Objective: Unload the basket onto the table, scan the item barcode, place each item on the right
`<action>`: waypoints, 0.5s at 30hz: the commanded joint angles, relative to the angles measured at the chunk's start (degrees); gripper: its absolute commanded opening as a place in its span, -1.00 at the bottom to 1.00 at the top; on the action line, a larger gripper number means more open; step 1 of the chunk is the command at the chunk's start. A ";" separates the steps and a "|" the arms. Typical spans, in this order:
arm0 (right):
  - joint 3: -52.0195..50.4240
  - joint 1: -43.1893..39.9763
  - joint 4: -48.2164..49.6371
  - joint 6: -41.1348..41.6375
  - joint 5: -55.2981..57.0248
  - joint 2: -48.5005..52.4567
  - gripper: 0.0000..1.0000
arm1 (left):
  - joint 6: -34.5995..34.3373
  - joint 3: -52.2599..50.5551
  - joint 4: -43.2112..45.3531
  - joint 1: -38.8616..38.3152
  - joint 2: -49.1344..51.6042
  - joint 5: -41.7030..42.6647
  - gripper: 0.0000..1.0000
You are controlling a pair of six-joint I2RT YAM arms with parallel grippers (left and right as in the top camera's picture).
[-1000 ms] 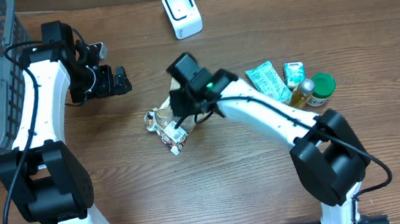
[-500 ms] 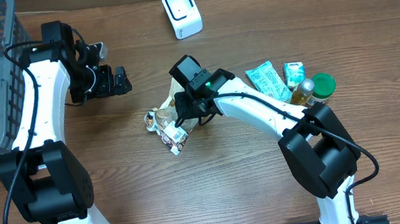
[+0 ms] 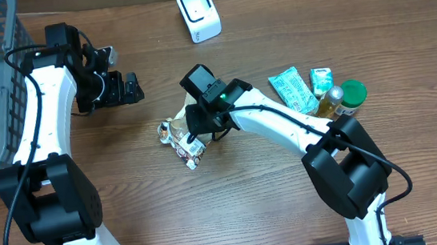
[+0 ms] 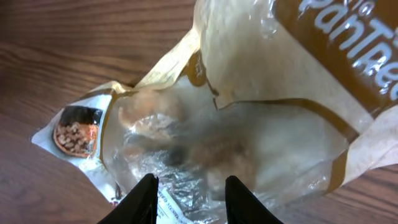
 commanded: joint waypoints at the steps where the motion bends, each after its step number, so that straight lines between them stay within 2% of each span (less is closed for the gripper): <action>1: 1.09 0.15 1.90 0.31 6.73 0.17 -0.31 | -1.18 0.44 0.02 -0.02 -0.59 0.07 1.00; 8: -0.70 0.98 0.35 1.44 5.11 0.96 -0.29 | -1.18 0.44 0.04 0.00 -0.59 0.07 1.00; 15: -1.27 1.25 0.37 1.44 -10.23 0.96 -0.25 | -1.18 0.44 0.04 0.00 -0.59 0.07 1.00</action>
